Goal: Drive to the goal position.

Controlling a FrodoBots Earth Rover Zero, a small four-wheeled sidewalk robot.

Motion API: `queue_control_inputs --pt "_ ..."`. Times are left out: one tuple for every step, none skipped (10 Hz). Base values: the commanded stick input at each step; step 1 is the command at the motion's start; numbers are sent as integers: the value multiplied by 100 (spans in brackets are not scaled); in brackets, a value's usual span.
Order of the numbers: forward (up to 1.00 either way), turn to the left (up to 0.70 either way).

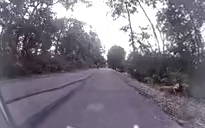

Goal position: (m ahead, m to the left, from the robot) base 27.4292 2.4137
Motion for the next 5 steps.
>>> queue_control_inputs --pt "70 0" --pt "70 0" --pt "70 0" --pt "70 0" --pt "70 0"
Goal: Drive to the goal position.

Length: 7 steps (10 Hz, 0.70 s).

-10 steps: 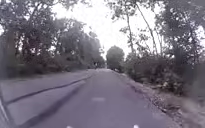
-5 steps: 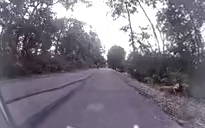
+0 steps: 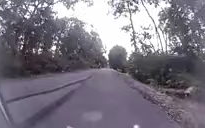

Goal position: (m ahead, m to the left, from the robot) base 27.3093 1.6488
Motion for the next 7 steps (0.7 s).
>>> queue_control_inputs --pt "70 0" --pt "70 0" --pt "70 0" --pt "70 0" --pt "70 0" --pt "70 0" --pt "70 0"
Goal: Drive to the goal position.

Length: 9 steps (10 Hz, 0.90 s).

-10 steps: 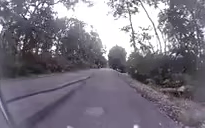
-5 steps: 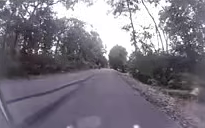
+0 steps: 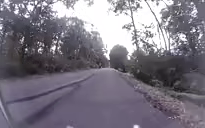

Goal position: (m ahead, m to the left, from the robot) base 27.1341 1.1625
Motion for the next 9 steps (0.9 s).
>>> queue_control_inputs --pt "70 0" --pt "70 0" --pt "70 0" --pt "70 0" --pt "70 0" --pt "70 0" --pt "70 0" --pt "70 0" --pt "70 0"
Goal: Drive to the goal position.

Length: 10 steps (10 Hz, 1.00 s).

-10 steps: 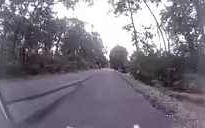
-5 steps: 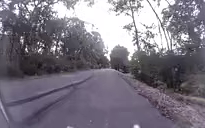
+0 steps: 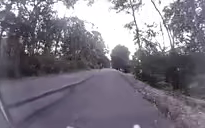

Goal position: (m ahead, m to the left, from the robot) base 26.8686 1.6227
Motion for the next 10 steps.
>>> queue_control_inputs --pt "70 0" --pt "70 0" --pt "70 0" --pt "70 0" --pt "70 0" --pt "70 0" --pt "70 0" --pt "70 0" --pt "70 0" --pt "70 0"
